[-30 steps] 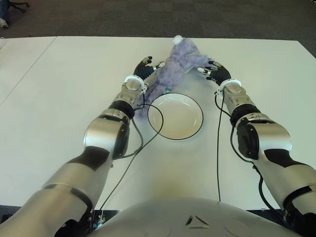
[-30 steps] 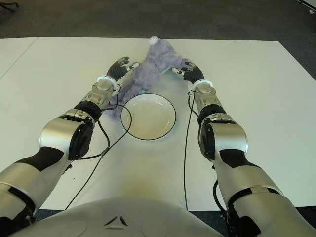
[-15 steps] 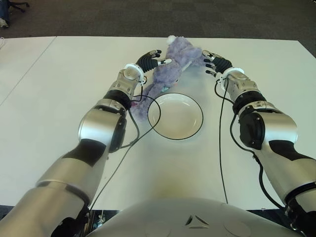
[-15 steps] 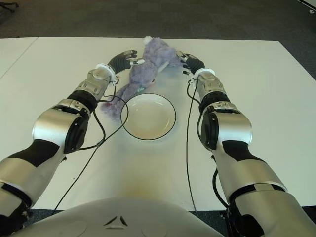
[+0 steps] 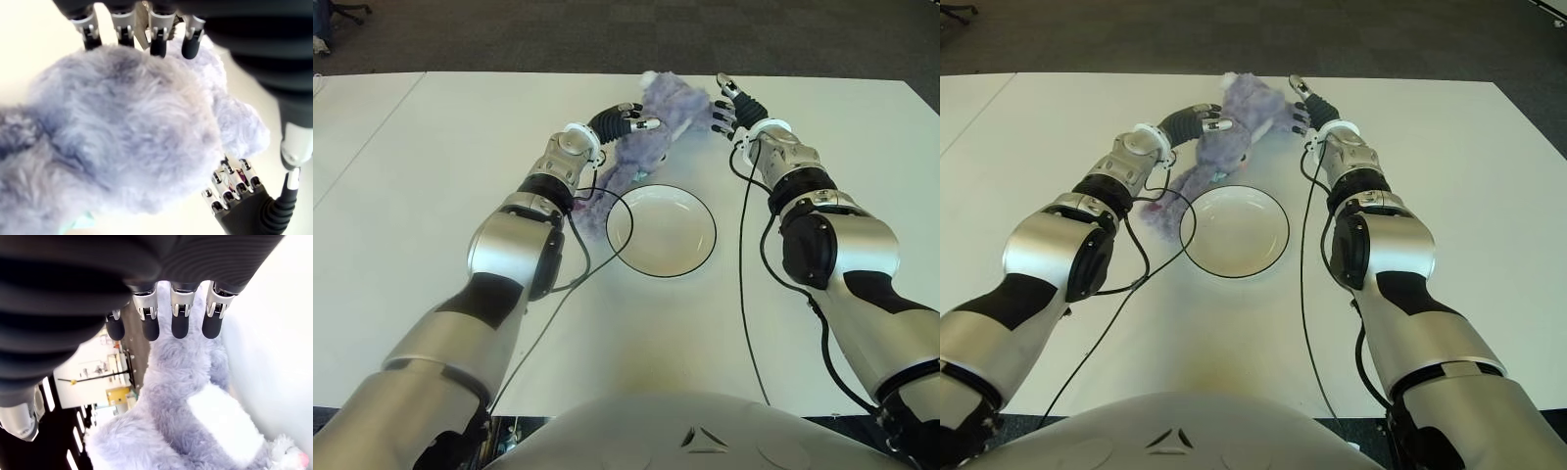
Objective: Put the doll into the plate.
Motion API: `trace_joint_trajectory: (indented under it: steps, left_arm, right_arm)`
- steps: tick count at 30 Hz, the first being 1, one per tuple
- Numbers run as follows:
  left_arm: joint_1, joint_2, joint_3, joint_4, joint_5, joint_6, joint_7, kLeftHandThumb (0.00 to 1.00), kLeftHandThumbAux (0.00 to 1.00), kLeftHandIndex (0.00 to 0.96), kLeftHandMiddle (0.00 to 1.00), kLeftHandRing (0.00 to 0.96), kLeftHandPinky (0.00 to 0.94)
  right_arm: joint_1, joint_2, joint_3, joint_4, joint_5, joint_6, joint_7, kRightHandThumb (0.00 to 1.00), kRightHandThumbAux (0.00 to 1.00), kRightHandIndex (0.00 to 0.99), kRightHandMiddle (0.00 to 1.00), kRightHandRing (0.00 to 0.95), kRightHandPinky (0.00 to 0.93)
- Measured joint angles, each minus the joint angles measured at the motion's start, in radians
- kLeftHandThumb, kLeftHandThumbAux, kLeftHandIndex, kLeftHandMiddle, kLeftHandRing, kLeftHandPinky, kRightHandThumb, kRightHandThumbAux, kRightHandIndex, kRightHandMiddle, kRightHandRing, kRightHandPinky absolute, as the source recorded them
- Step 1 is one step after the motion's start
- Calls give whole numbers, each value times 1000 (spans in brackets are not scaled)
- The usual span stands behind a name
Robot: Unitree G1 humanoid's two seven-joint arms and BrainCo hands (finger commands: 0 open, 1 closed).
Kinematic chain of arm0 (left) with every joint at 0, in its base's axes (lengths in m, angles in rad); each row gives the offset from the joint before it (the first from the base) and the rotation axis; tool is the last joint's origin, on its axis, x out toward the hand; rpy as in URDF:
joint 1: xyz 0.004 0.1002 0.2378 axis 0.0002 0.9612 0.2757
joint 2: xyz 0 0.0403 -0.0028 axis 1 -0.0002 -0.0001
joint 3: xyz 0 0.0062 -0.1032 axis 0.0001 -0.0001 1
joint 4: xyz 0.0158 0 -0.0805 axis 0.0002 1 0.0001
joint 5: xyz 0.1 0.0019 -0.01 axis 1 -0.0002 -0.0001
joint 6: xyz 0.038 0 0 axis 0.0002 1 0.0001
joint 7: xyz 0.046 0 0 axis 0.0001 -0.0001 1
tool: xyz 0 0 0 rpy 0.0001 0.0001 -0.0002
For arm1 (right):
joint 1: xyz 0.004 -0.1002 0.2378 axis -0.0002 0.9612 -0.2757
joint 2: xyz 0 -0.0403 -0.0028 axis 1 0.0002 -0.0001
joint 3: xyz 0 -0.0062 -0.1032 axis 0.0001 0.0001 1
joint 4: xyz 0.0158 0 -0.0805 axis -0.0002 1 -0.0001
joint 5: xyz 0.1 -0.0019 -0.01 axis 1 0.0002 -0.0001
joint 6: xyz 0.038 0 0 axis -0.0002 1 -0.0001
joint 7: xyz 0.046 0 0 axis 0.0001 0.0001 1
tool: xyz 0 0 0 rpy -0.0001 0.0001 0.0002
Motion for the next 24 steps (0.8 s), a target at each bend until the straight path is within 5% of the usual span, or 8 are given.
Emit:
trace_joint_trajectory:
  steps: [12,24]
  left_arm:
    - [-5,8,-7,-1,-3,-31,-79,0,453,0,0,0,0]
    - [-15,13,-7,-1,-3,-34,-106,0,440,0,0,0,0]
  right_arm:
    - [23,-9,132,-19,-118,-126,-6,190,521,0,0,0,0]
    - [26,-43,141,-24,-123,-129,26,249,541,0,0,0,49]
